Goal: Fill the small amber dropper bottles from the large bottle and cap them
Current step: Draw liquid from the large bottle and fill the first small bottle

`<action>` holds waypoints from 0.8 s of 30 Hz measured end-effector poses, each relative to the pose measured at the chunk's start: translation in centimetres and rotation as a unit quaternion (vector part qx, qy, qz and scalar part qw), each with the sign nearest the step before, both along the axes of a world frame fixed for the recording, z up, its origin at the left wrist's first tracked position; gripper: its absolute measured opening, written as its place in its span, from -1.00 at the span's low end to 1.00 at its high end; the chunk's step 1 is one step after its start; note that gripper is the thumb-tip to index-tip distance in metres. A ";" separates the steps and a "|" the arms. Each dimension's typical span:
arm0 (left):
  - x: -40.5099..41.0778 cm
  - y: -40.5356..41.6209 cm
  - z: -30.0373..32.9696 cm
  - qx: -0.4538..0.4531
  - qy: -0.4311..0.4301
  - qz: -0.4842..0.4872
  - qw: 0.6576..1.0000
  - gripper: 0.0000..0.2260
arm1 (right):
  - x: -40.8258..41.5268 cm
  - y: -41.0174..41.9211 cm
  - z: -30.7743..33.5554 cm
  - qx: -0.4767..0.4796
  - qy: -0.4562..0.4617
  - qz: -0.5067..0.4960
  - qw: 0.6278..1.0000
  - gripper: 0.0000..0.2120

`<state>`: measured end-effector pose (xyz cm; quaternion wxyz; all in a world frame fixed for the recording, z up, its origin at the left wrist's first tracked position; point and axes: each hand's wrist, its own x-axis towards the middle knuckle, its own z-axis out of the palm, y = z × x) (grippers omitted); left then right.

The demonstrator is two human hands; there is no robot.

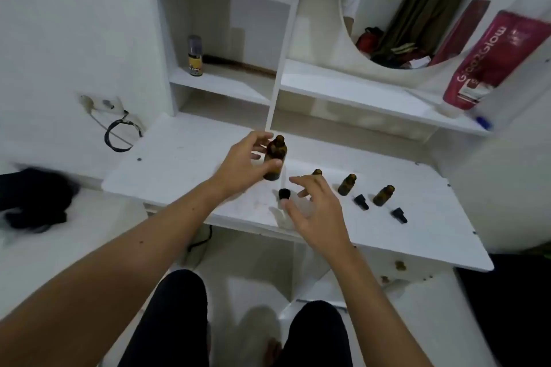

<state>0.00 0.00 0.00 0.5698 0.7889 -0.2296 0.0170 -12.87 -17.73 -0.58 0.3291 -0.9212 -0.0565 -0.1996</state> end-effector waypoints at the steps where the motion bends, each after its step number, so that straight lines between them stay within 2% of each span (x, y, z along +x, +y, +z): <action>1: -0.1 -0.2 -0.1 -0.005 0.006 -0.002 1.000 -0.50 | 0.1 0.1 -0.3 0.012 0.014 0.001 1.000 -0.59; 4: -0.6 -0.5 -0.3 -0.005 0.026 -0.001 1.000 -0.54 | 0.2 0.6 -0.7 0.007 0.064 0.011 0.998 -0.57; 5: -0.5 -0.6 -0.6 -0.014 0.027 0.002 1.000 -0.55 | 0.3 0.6 -1.2 -0.001 0.056 0.018 0.998 -0.60; 10: -0.7 -0.8 -1.2 -0.026 0.035 0.013 0.999 -0.58 | 0.4 0.6 -1.4 -0.008 -0.003 0.006 1.000 -0.73; 15: -0.6 -0.7 -2.0 -0.011 0.024 0.015 1.000 -0.57 | 0.5 0.4 1.3 0.049 -0.101 -0.035 0.993 -0.87; 24: -0.3 -0.5 -2.4 0.019 0.013 0.021 1.000 -0.58 | 3.2 -0.6 7.6 0.072 -0.225 -0.081 0.968 -0.88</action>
